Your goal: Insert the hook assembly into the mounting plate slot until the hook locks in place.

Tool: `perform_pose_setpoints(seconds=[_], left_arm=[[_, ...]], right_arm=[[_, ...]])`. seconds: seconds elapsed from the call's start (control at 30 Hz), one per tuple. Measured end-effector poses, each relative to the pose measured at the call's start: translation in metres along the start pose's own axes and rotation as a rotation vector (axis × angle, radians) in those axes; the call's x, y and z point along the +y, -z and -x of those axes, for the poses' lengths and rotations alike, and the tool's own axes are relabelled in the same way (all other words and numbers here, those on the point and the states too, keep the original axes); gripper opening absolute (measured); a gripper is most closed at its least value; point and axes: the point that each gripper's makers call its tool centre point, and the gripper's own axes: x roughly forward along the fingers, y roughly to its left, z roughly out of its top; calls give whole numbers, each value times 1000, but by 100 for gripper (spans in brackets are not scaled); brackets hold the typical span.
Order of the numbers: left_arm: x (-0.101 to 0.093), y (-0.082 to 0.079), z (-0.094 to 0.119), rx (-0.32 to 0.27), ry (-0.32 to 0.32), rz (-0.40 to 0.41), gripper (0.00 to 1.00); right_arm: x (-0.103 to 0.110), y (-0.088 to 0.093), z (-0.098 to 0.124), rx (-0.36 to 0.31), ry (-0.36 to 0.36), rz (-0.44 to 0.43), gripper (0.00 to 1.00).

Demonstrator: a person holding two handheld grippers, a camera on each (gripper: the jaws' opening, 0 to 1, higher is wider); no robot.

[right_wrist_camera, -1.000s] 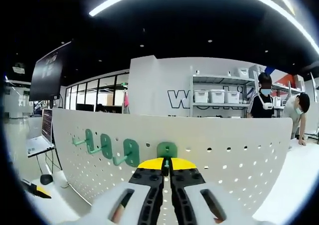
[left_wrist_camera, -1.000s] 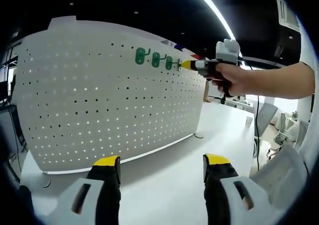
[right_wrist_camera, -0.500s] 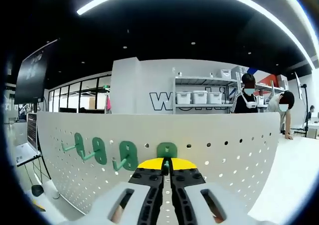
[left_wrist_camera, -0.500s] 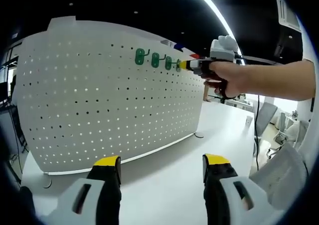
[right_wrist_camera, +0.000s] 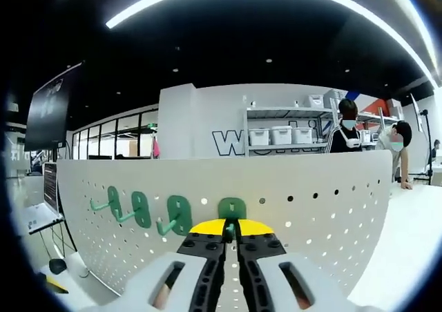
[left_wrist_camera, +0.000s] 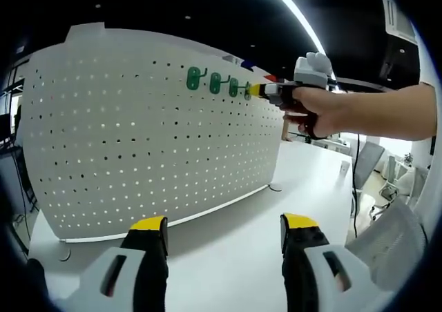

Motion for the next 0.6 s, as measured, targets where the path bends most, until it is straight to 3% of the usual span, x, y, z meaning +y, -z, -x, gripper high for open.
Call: perform_pose_setpoints(seconds=[0.17, 0.3, 0.6], left_arm=[[-1, 0, -1, -3, 3, 1, 69], [-1, -2, -1, -4, 4, -2, 68], [7, -8, 2, -18, -13, 4, 69]], right_arm=[[7, 3, 1, 19, -48, 72, 8], [8, 9, 3, 41, -63, 79, 15], [17, 19, 11, 57, -121, 129, 40]])
